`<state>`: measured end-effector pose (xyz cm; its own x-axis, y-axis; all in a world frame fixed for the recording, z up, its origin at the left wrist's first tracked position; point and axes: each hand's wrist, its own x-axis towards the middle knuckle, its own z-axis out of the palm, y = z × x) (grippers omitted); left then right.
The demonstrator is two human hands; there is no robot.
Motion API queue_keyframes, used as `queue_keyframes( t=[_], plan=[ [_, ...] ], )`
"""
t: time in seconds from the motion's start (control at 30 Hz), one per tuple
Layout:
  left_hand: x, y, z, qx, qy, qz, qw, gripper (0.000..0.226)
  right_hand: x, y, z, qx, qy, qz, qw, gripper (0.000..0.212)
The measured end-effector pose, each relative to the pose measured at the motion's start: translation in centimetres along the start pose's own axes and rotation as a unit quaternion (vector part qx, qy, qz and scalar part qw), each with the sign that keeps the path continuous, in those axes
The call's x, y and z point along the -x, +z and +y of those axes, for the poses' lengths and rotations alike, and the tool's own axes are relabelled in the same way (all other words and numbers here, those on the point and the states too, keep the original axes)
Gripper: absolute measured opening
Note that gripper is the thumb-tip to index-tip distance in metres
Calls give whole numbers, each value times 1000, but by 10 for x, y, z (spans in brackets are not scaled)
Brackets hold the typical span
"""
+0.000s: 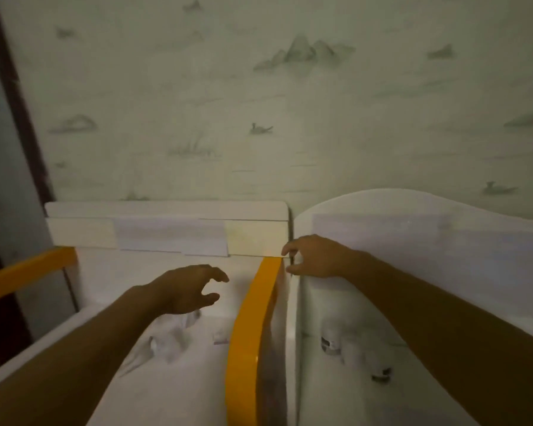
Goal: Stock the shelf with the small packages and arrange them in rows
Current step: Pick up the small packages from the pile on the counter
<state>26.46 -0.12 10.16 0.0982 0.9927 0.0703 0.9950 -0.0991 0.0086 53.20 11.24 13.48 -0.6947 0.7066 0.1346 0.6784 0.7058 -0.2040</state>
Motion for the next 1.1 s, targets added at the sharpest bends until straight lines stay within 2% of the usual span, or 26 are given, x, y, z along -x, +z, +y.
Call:
queue_keyframes(
  t=[0.2, 0.4, 0.8, 0.9, 1.1],
  plan=[
    [82, 33, -103, 6, -73, -47, 996, 42, -54, 49, -122, 24, -63, -40, 997, 46],
    [127, 58, -167, 50, -126, -64, 989, 43, -83, 93, -178, 32, -59, -82, 994, 44],
    [126, 114, -232, 53, -132, -109, 984, 46, -180, 180, -206, 76, -49, -144, 986, 48],
    [104, 110, -257, 60, -140, -111, 982, 46, -209, 187, -200, 72, -43, -145, 986, 50],
    [30, 105, -275, 20, -103, -111, 988, 48, -261, 186, -174, 7, -19, -193, 981, 56]
  ],
)
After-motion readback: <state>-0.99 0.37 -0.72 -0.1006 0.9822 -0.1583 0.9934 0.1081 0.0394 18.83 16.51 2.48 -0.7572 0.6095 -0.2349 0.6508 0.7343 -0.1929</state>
